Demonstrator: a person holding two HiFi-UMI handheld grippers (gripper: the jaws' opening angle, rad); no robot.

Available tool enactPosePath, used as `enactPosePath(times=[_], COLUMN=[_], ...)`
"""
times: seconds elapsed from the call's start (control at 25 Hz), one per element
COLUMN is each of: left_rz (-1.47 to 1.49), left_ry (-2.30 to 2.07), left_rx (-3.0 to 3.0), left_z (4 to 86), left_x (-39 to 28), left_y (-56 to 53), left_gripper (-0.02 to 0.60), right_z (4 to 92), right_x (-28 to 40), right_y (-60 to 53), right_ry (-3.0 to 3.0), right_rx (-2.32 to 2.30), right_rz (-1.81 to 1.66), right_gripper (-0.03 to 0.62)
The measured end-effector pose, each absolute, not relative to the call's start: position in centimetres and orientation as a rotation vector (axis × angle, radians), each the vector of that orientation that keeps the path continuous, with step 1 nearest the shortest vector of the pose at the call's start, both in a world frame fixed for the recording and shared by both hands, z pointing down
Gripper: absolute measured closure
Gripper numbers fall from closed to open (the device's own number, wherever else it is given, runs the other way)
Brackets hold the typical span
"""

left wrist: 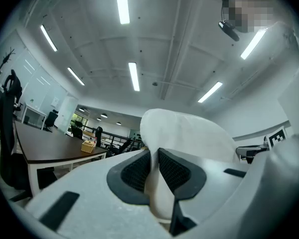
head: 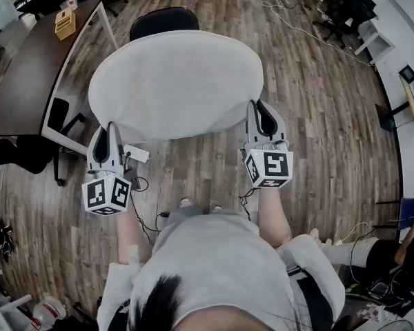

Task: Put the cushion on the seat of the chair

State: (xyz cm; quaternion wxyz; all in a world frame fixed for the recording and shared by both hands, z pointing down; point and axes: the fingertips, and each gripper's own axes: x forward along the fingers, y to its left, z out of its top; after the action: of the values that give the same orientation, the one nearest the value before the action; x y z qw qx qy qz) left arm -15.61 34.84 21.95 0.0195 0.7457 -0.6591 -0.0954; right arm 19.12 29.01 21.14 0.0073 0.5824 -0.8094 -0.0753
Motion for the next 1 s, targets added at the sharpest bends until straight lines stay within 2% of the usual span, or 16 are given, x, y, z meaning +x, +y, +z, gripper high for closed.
enactPosePath(times=[0.68,1.0], left_rz=[-0.327,-0.330], left_ry=[-1.998,-1.999], left_rx=[2.349,2.343], left_z=[22.7,23.1], left_x=[-18.7,-18.6], left_y=[30.6,26.1], left_gripper=[0.531,0.531], right_z=[21.6,22.0], right_x=[16.3,16.3], right_y=[25.9,21.1], right_ry=[-2.501,-2.500], right_rx=[1.873,1.876], right_rz=[-0.231,-0.218], right_gripper=[0.557,0.557])
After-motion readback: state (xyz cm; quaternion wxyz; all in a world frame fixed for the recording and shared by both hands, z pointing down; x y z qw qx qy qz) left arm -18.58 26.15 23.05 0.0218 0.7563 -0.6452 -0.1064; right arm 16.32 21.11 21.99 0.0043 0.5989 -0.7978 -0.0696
